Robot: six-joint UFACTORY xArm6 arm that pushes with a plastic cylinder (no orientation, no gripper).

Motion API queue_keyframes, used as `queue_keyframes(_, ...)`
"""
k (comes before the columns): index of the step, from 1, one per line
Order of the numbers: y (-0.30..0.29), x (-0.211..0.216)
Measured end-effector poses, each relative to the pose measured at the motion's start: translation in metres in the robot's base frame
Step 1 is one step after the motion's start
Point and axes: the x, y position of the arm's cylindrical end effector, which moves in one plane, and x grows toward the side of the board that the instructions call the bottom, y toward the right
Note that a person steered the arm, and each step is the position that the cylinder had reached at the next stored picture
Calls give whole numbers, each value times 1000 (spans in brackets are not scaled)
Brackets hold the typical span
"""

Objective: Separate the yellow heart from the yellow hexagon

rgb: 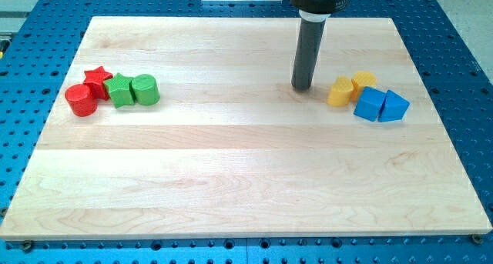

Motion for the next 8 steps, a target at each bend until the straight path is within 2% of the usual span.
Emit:
queue_keyframes(4, -7, 13)
queue_keyframes(5, -11, 27)
queue_keyframes(6, -10, 68)
queue_keyframes(8, 4, 73)
